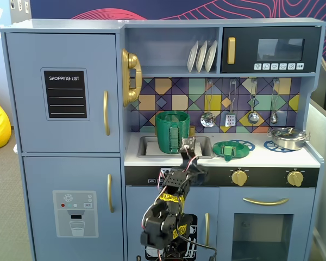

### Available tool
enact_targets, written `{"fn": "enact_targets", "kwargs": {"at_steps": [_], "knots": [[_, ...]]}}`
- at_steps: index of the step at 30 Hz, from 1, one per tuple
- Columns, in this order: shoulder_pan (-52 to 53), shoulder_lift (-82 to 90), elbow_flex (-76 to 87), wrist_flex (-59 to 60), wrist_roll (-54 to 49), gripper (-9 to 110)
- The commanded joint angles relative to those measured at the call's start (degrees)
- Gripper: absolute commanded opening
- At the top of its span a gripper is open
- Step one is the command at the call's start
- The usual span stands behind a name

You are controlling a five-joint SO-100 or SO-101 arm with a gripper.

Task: Pick up the lid from the counter and put it on the green recipient

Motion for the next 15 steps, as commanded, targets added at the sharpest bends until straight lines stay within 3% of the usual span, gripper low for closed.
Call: {"fn": "enact_targets", "kwargs": {"at_steps": [1,8,15], "knots": [[4.7,-4.0,-7.3,-6.5,-0.1,2],[10.6,-10.5,-11.8,-16.0,7.9,29],[11.9,-19.3,-16.8,-21.6,9.4,33]]}}
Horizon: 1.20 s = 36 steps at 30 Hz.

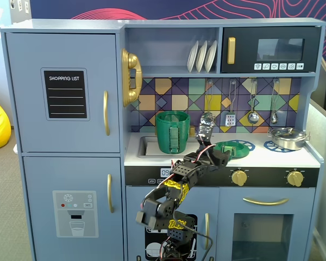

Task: Pick up the lid from the counter and put it on the green recipient

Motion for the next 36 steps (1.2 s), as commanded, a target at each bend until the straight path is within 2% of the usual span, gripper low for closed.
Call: {"fn": "enact_targets", "kwargs": {"at_steps": [1,12,26,29,30,31,32,36], "knots": [[0.8,-5.5,-6.6,-5.1,0.6,33],[0.9,-22.5,-16.8,-12.9,-0.8,33],[-0.4,-33.2,-23.0,-13.2,-1.2,31],[-1.0,-34.1,-23.2,-13.9,-0.8,23],[-1.2,-34.3,-23.3,-14.0,-0.9,17],[-1.7,-34.5,-23.3,-14.0,-1.9,4],[-2.0,-34.5,-23.2,-14.6,-2.0,0],[-3.0,-34.5,-23.2,-16.4,-0.3,0]]}}
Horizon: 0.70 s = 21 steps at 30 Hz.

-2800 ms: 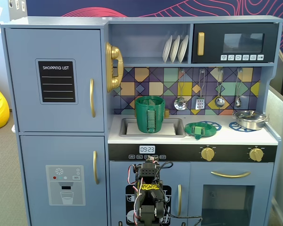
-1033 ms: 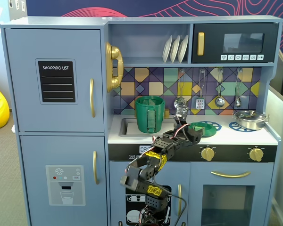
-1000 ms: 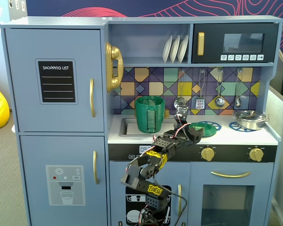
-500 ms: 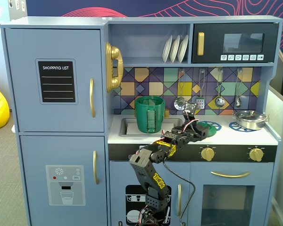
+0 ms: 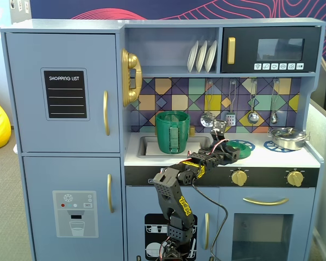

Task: Pick up the lid from the counter and put it on the green recipient

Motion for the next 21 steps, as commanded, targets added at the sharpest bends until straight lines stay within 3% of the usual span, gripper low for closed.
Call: {"fn": "enact_targets", "kwargs": {"at_steps": [1,6,14,21], "knots": [[-1.3,0.7,-4.7,-2.8,0.7,0],[-2.3,2.7,-10.2,2.1,0.0,0],[-8.1,6.7,-28.6,22.1,0.8,0],[-14.3,8.4,-38.8,31.9,0.9,0]]}}
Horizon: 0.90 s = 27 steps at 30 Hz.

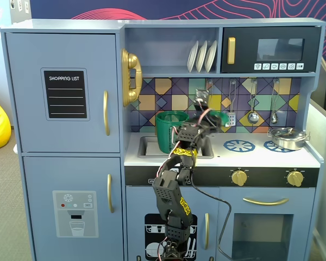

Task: Pick up the lid from the counter and put it on the green recipient

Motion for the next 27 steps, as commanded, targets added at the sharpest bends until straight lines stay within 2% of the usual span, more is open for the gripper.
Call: {"fn": "enact_targets", "kwargs": {"at_steps": [1,11,27], "knots": [[-4.1,4.0,-10.8,5.0,0.1,0],[-12.3,3.1,-18.2,12.7,-2.7,0],[-17.9,-2.0,-18.1,10.5,-4.5,0]]}}
